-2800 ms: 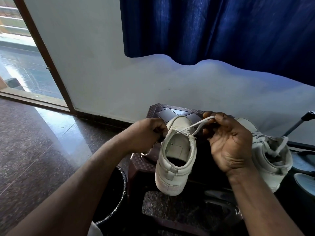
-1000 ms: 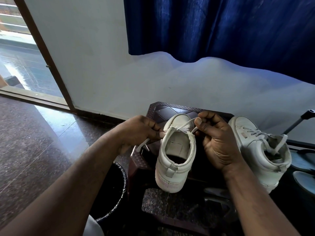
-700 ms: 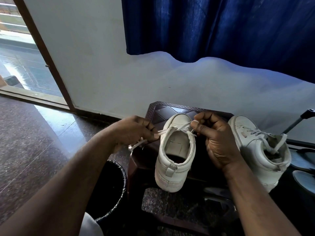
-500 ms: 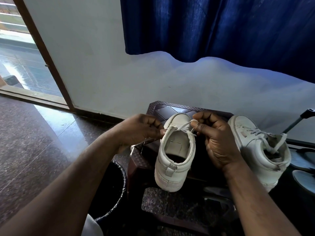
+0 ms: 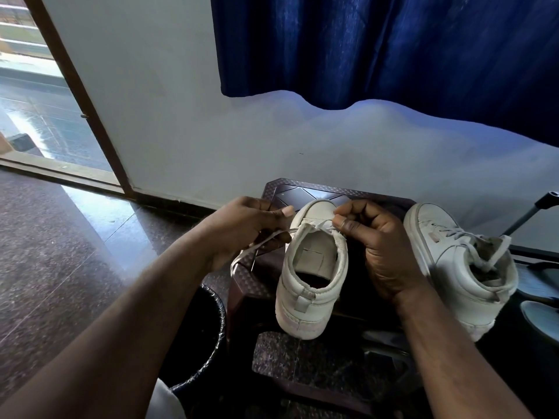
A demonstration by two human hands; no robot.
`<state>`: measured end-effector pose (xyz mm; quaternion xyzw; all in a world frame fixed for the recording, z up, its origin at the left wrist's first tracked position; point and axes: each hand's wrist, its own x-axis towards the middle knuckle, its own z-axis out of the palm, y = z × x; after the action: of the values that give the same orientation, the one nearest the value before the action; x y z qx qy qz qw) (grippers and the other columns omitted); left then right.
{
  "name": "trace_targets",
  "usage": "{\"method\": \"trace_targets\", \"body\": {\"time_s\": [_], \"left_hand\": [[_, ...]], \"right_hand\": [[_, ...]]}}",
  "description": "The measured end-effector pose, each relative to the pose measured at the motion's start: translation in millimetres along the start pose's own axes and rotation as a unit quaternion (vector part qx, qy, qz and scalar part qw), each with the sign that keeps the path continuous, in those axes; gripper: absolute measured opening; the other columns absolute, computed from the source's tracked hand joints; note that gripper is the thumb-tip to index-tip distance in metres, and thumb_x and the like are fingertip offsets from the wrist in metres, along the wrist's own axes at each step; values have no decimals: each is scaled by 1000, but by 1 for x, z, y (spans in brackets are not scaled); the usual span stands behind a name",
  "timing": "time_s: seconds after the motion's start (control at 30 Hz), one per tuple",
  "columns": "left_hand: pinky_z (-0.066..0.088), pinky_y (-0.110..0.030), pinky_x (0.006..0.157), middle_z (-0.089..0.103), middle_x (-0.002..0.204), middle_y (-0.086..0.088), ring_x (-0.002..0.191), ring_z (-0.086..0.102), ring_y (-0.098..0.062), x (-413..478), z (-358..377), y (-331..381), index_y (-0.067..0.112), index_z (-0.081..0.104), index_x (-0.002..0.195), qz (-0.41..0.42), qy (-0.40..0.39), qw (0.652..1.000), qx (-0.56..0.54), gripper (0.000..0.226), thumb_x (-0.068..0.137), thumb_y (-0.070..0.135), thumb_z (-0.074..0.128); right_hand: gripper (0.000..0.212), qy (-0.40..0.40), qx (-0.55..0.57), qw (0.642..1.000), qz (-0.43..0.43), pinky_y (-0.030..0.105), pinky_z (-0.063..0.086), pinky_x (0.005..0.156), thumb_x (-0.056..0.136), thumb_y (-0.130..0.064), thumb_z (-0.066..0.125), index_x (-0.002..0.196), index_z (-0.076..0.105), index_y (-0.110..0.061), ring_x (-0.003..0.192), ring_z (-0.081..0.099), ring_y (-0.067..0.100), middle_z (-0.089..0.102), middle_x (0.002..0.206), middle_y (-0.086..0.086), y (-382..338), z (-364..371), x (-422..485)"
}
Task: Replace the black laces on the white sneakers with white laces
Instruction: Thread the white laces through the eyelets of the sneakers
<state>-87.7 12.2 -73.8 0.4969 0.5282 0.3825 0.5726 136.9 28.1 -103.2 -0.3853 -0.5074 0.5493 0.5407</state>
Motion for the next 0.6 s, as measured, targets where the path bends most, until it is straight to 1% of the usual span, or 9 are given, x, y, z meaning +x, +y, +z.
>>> {"method": "trace_targets", "body": {"time_s": [0.1, 0.17, 0.23, 0.3, 0.33, 0.4, 0.47, 0.53, 0.6], "left_hand": [[51, -26, 59, 71, 76, -9, 61, 62, -17, 3, 3, -3, 3, 71, 90, -38, -8, 999, 27, 23, 94, 26, 73], [48, -29, 61, 68, 78, -12, 67, 58, -21, 4, -1, -6, -4, 72, 97, -54, -27, 997, 41, 38, 88, 32, 80], [43, -30, 62, 65, 79, -13, 70, 55, -22, 2, -2, -6, -7, 71, 98, -59, -43, 996, 44, 47, 82, 35, 84], [47, -30, 65, 66, 84, -15, 70, 58, -21, 3, -2, -7, -13, 68, 104, -66, -45, 997, 23, 46, 88, 28, 81], [50, -27, 64, 67, 84, -14, 67, 61, -18, 3, -3, -7, -14, 68, 103, -66, -37, 997, 34, 39, 93, 23, 77], [49, -16, 56, 69, 72, -4, 56, 62, -7, 3, -8, -5, -2, 70, 88, -67, -18, 987, 142, 22, 97, 18, 72], [46, -11, 56, 68, 62, 6, 52, 61, -3, 1, -14, -5, 12, 67, 73, -64, -5, 966, 250, 27, 97, 22, 72], [47, -16, 61, 73, 67, 3, 59, 65, -8, -1, -19, -5, 13, 69, 72, -59, -8, 963, 261, 26, 96, 23, 74], [49, -17, 63, 78, 81, -6, 69, 69, -14, -4, -19, -5, 8, 74, 85, -47, -13, 974, 221, 17, 95, 21, 75]], "right_hand": [[20, -9, -11, 1000, -3, 32, 51, 84, 88, 1, 72, 86, 76, -19, 86, 64, 18, 71, 90, 5, 0, 0, -1], [21, -9, -15, 1000, -4, 33, 50, 85, 88, 0, 72, 85, 76, -20, 87, 64, 18, 72, 90, 5, -1, -1, -1], [21, -9, -15, 1000, -2, 34, 50, 86, 89, 0, 71, 84, 76, -20, 87, 64, 20, 72, 90, 7, -1, 0, -1], [21, -14, -14, 1000, 1, 33, 51, 85, 90, 0, 70, 84, 76, -19, 86, 65, 21, 72, 89, 9, -1, 1, -1], [21, -17, -14, 1000, 1, 32, 52, 83, 90, 1, 69, 83, 76, -18, 85, 65, 20, 72, 89, 9, -2, 2, -1], [21, -18, -22, 1000, -3, 27, 52, 80, 91, 1, 69, 83, 75, -17, 84, 66, 16, 72, 88, 7, -2, 4, -2], [21, -13, -38, 999, -6, 27, 52, 81, 90, 2, 70, 84, 76, -17, 85, 65, 16, 72, 90, 6, -2, 3, -2], [20, -6, -39, 999, 0, 29, 52, 82, 90, 1, 70, 84, 76, -17, 85, 65, 17, 73, 91, 7, -2, 1, -2], [21, 0, -35, 999, 6, 28, 53, 79, 91, 1, 69, 84, 76, -17, 83, 64, 19, 72, 88, 8, -3, 0, -1]]}}
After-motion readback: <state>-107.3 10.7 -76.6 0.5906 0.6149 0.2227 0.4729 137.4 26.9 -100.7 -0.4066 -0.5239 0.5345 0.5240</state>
